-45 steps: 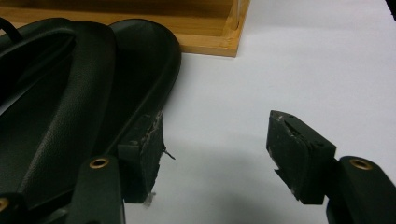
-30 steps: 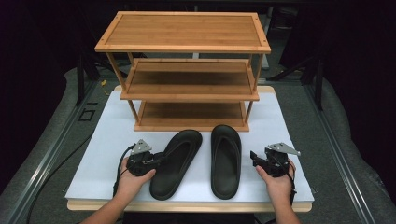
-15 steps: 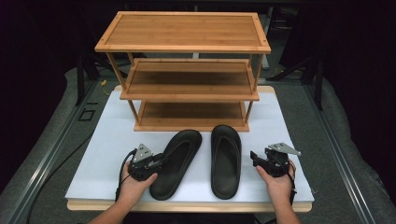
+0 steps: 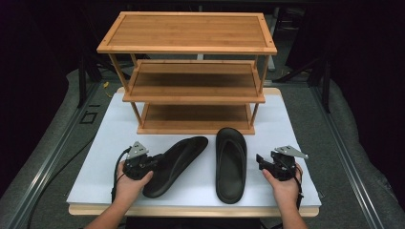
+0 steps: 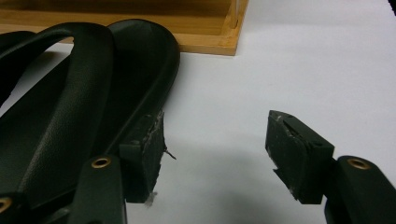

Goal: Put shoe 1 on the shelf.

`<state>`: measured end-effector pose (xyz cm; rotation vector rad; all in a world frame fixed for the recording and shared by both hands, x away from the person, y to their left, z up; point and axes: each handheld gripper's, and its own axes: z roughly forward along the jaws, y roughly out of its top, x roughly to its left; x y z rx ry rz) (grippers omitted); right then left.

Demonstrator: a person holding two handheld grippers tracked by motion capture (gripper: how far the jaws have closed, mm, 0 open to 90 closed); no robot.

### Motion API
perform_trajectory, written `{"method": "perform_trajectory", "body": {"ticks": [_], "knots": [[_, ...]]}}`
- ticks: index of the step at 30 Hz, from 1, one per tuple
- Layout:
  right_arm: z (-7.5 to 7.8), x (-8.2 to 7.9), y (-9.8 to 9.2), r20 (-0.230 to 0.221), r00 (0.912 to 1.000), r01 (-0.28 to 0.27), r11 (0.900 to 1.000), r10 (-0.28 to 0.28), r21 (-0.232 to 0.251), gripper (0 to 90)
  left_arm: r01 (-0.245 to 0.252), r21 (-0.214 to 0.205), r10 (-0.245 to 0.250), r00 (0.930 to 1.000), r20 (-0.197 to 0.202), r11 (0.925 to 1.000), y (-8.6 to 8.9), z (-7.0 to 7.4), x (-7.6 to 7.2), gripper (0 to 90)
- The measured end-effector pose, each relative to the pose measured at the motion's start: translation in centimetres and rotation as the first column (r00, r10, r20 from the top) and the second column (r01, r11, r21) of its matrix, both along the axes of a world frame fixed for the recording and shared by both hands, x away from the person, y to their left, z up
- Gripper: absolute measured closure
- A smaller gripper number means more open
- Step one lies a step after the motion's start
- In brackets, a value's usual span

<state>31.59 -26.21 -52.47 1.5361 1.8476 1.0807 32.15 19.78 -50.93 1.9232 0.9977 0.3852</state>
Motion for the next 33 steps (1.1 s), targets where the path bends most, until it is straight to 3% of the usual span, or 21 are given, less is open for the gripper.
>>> {"method": "perform_trajectory", "body": {"ticks": [4,16,33], "knots": [[0.0,0.0,-0.1,-0.002,1.0000,0.003,1.0000,-0.003,0.005,37.3,-0.002,0.003,0.002,0.9997,0.024,1.0000,0.1,0.6,-0.2,83.5],[0.1,0.0,-0.2,-0.005,1.0000,0.001,0.9998,-0.001,0.019,37.3,-0.018,-0.061,0.023,0.9956,0.090,0.9980,1.8,2.8,-0.8,83.5],[0.1,0.1,-0.2,0.002,1.0000,0.006,0.9997,-0.006,0.022,37.3,-0.039,-0.151,0.066,0.9821,0.176,0.9877,4.4,5.8,-2.0,83.6]]}}
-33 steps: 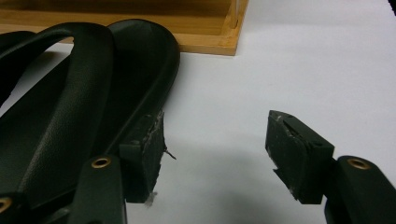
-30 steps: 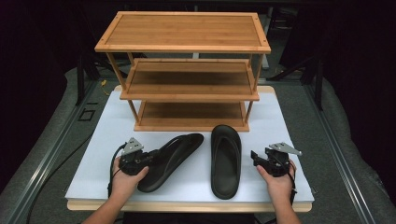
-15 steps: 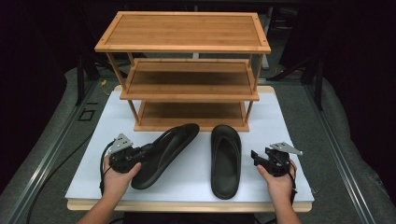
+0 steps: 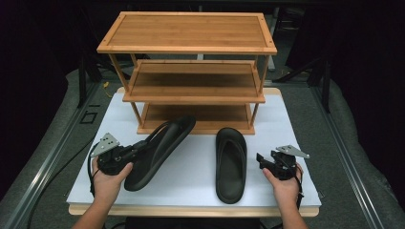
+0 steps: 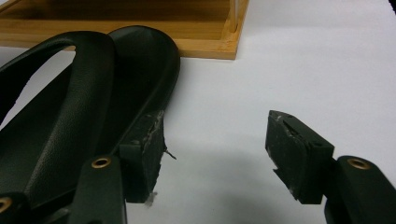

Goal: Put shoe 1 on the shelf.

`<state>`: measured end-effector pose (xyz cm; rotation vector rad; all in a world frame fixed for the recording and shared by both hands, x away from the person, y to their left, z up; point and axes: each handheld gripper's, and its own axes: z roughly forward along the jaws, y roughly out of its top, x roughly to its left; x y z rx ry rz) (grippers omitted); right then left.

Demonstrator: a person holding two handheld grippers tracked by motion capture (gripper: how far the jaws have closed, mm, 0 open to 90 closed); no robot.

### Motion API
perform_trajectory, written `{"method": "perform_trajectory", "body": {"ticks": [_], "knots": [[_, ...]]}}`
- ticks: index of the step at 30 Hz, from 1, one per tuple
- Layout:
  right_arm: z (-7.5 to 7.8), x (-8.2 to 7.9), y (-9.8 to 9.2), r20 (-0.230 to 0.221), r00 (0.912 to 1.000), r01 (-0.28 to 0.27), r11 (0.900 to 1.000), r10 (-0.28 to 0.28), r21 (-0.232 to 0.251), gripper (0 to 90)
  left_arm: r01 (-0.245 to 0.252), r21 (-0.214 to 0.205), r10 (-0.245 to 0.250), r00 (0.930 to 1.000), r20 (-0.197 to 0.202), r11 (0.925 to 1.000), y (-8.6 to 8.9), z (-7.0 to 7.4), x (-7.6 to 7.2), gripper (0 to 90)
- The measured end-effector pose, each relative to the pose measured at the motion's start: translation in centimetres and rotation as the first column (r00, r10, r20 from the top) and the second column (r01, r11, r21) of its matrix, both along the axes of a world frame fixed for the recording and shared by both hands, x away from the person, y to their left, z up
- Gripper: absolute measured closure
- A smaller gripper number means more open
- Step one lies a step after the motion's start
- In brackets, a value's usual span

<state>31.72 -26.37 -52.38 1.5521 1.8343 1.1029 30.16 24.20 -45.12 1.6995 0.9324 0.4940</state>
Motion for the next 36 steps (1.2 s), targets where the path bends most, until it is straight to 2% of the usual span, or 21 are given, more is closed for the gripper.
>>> {"method": "perform_trajectory", "body": {"ticks": [11,21,27,31,36], "knots": [[0.0,0.0,-0.1,0.000,1.0000,-0.004,1.0000,0.004,0.006,37.2,-0.013,-0.048,0.014,0.9996,0.024,0.9987,1.6,1.5,-0.6,83.6],[-0.2,0.1,0.1,-0.004,1.0000,-0.003,1.0000,0.003,0.002,36.9,-0.023,-0.046,0.026,0.9982,0.055,0.9987,2.1,2.7,-0.9,83.5],[-0.2,0.1,0.1,-0.018,0.9998,-0.007,1.0000,0.007,0.003,36.7,-0.037,-0.071,0.043,0.9954,0.085,0.9968,2.0,3.8,-0.2,83.5],[-0.2,0.1,0.1,-0.018,0.9998,-0.005,1.0000,0.005,0.006,36.6,-0.049,-0.095,0.058,0.9941,0.092,0.9942,1.7,4.5,0.8,83.5],[-0.3,0.2,0.2,-0.016,0.9999,-0.002,1.0000,0.003,0.009,36.5,-0.061,-0.101,0.071,0.9923,0.101,0.9930,1.2,5.4,2.2,83.6]]}}
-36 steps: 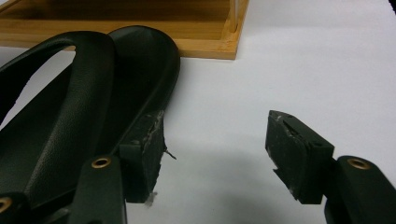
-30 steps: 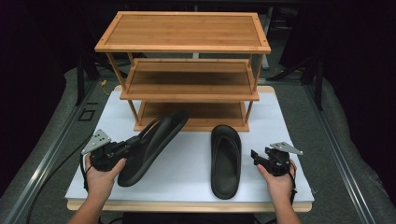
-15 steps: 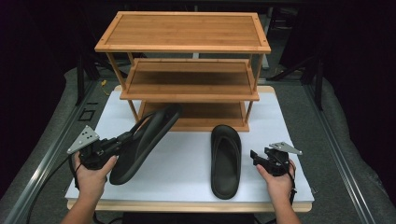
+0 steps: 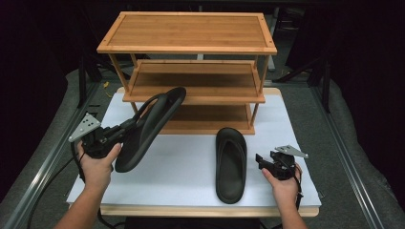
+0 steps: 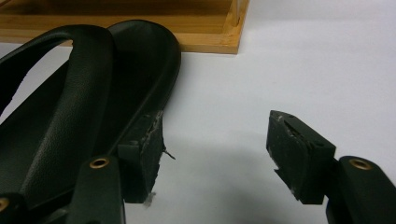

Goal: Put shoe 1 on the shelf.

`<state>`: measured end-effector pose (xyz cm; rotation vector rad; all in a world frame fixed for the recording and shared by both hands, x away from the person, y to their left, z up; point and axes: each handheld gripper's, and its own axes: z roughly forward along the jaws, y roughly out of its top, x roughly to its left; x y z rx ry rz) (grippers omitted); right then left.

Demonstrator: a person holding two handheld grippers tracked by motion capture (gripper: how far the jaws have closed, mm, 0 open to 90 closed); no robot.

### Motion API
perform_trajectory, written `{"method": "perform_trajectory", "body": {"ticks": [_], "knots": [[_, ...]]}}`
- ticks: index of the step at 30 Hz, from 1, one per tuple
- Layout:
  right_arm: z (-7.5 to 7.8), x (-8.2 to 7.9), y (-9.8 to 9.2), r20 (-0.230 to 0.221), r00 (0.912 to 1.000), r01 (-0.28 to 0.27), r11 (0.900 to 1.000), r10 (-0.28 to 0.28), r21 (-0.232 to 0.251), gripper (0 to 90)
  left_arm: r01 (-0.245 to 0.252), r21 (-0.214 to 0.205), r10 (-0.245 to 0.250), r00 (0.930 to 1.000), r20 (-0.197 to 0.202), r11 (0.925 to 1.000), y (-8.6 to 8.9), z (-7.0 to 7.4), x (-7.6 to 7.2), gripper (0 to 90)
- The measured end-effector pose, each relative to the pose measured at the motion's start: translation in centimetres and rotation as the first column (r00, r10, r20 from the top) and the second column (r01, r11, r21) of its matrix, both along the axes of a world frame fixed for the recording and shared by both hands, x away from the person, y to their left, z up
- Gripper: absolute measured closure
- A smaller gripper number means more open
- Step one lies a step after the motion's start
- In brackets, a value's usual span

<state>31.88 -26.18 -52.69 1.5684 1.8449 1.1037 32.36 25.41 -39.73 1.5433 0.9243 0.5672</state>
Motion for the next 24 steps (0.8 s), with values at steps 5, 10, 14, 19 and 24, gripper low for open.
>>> {"method": "perform_trajectory", "body": {"ticks": [5,10,14,19,24], "knots": [[0.0,0.0,0.0,0.006,1.0000,0.001,1.0000,-0.001,0.003,36.5,-0.032,-0.017,0.032,0.9994,0.011,0.9993,-0.5,0.7,1.6,83.5],[0.0,0.0,-0.1,0.002,1.0000,-0.004,1.0000,0.004,0.004,36.4,-0.061,-0.017,0.062,0.9976,0.031,0.9980,-1.4,1.4,3.4,83.6],[0.0,0.0,-0.1,0.005,1.0000,-0.004,1.0000,0.004,0.009,36.4,-0.082,-0.012,0.082,0.9957,0.041,0.9966,-2.4,2.1,4.9,83.6],[0.0,0.0,-0.1,0.005,1.0000,-0.004,0.9999,0.004,0.012,36.4,-0.119,-0.019,0.119,0.9921,0.040,0.9928,-3.6,2.8,7.1,83.6],[0.1,-0.1,0.0,-0.004,0.9999,-0.016,0.9998,0.016,0.011,36.4,-0.166,-0.008,0.166,0.9857,0.030,0.9861,-4.7,3.1,9.4,83.6]]}}
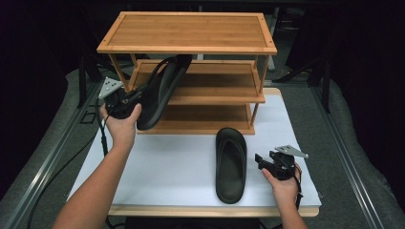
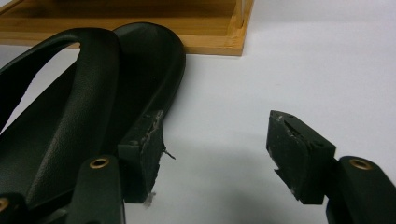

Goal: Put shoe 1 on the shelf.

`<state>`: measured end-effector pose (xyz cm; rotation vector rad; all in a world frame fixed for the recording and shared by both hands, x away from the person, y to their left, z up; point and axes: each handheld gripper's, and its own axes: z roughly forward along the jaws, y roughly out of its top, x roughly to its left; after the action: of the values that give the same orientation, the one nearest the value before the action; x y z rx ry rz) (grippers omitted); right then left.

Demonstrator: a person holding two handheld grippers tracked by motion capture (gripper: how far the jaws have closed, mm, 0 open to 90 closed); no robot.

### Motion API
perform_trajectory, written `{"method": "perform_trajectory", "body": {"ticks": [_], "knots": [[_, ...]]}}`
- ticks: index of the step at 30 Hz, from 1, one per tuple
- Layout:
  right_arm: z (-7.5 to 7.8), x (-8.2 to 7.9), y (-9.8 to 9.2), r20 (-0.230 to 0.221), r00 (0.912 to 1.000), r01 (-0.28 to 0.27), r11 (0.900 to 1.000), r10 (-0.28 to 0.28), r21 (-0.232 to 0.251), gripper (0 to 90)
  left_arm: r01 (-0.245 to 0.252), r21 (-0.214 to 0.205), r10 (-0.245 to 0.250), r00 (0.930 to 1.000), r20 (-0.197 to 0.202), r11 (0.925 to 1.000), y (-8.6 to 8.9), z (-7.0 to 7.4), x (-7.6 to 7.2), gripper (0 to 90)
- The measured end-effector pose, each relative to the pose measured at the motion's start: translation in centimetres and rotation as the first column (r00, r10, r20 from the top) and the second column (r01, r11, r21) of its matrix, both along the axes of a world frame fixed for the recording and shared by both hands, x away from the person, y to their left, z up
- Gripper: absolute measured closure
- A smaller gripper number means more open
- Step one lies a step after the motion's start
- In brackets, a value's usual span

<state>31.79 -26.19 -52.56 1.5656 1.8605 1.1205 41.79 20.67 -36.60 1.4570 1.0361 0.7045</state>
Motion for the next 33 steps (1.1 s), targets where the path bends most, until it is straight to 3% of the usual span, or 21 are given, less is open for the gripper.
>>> {"method": "perform_trajectory", "body": {"ticks": [8,17,28,33], "knots": [[-0.1,0.1,0.1,0.009,1.0000,0.001,1.0000,-0.001,0.007,36.5,-0.103,0.018,0.104,0.9937,-0.041,0.9945,-1.5,-0.1,3.6,83.5],[-0.1,0.1,0.1,0.014,0.9999,-0.003,0.9997,0.003,0.023,36.4,-0.189,0.014,0.189,0.9775,-0.093,0.9819,-2.8,0.0,6.5,83.3],[-0.1,0.2,0.1,0.011,0.9999,-0.004,0.9993,0.004,0.036,36.5,-0.290,0.089,0.300,0.9427,-0.146,0.9530,-4.7,-0.5,8.5,82.3],[-0.1,0.3,0.0,0.004,0.9999,-0.011,0.9992,0.011,0.037,36.5,-0.243,0.050,0.248,0.9602,-0.129,0.9687,-5.2,-0.5,8.4,76.0]]}}
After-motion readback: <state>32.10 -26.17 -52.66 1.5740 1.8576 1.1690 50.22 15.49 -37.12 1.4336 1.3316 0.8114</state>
